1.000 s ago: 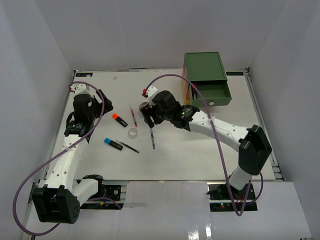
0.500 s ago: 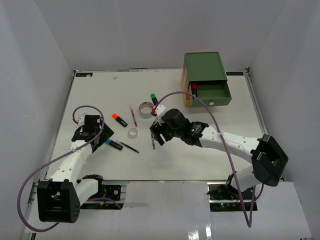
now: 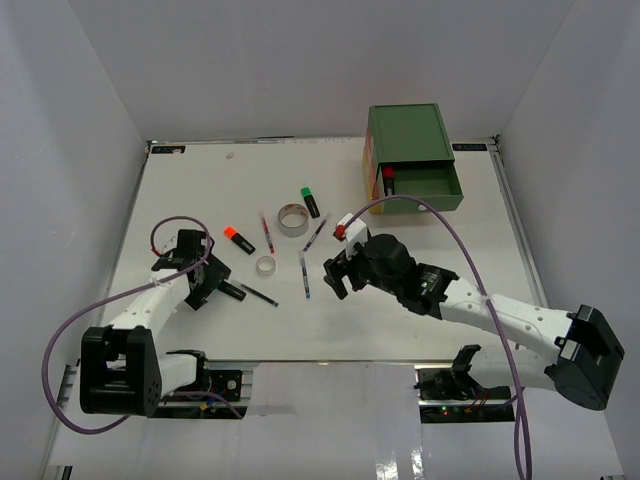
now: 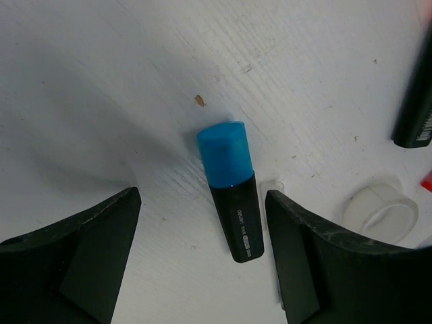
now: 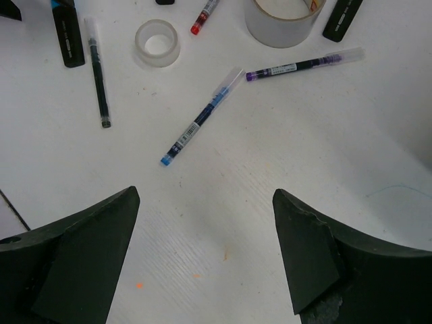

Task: Sort the stationery into containers
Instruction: Pick up the pen from the center of the board.

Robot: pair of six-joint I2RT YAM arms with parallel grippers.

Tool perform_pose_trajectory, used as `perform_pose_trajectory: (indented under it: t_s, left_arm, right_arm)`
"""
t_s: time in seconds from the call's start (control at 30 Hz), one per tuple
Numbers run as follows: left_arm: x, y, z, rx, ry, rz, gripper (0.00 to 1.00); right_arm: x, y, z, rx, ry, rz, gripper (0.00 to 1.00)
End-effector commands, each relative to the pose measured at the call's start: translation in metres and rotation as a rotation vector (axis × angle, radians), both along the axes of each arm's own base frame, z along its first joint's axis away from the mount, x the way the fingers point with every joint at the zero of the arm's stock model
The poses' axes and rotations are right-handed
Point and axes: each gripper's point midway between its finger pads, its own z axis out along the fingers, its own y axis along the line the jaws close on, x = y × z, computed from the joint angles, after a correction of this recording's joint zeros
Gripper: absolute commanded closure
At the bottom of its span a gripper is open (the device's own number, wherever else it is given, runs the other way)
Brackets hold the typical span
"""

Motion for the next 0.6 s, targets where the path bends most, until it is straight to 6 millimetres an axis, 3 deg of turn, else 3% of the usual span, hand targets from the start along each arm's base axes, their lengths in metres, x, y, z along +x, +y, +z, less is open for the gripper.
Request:
perform_pose_trajectory:
  t_s: [0.0,0.17,0.33,0.57]
  left_arm:
    - [0.014,-0.001,0.007,-0.015,-0.027,0.028,0.15]
    - [0.014,0.003,0.0,0.004,0.006,0.039,0.24]
    - [0.017,0.005,-0.003,0.013,0.023,0.046,0.31]
    - [0.016,0.006,-0.009,0.023,0.056,0.053,0.46]
  right_arm:
    - [0.004,-0.001,0.019,0.072,-0.064,-0.023,0.12]
    - [0.006,-0.013,0.019,0.066,-0.088,-0.056,0.02]
    - [0.005,-0.02,0.019,0.068,-0.103,-0.071,0.07]
    - [0.003,-0.026,0.02,0.07,-0.122,-0.076,0.07]
